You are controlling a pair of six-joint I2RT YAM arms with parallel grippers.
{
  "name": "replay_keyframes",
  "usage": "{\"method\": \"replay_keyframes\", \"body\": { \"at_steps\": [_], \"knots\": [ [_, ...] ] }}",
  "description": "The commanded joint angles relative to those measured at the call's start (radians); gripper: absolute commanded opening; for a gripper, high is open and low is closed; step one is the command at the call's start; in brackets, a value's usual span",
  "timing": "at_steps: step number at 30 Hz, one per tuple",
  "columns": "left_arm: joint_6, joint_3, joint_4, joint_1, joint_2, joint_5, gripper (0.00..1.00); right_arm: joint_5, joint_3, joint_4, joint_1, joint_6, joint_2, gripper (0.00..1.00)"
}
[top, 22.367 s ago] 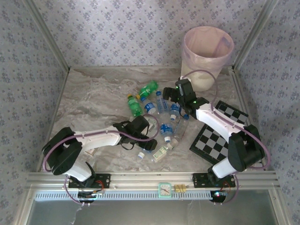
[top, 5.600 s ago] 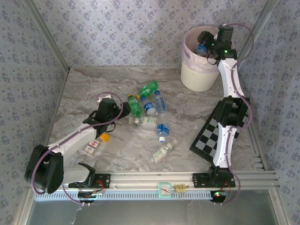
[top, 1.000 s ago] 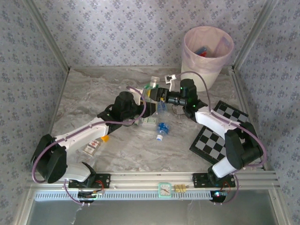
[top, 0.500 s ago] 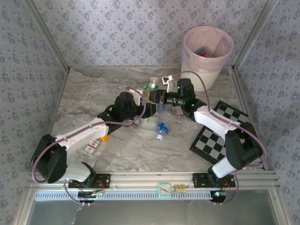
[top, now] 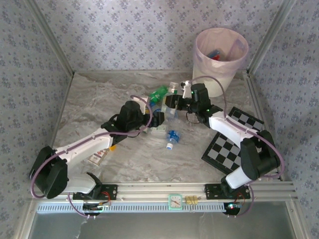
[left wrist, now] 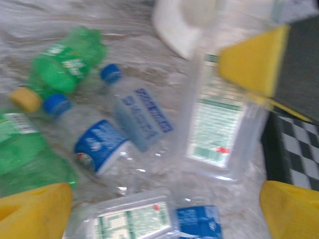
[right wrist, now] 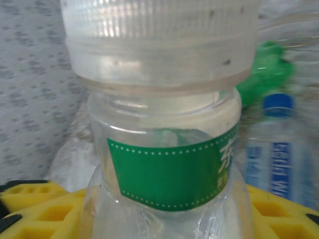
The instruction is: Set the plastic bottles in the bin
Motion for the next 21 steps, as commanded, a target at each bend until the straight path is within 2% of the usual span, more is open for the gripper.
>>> {"method": "replay_keyframes", "body": {
  "at_steps": [1,6,12,21],
  "knots": [
    [-0.066,0.001,-0.106,0.024,-0.027,-0.216,1.0,0.167,0.031,-0.127,-0.022,-0.074,-0.085,0.49],
    [-0.162,-0.036,-0.124,0.074,-0.032,-0.236,1.0,0.263,0.108,-0.215,-0.077,-0.14,-0.146,0.49],
    [-0.211,-0.066,-0.105,0.101,-0.038,-0.227,1.0,0.309,0.254,-0.209,-0.167,-0.192,-0.171,0.49],
    [-0.177,-0.057,-0.092,0.101,-0.026,-0.166,1.0,0.37,0.549,-0.156,-0.291,-0.234,-0.026,0.47]
  ]
}}
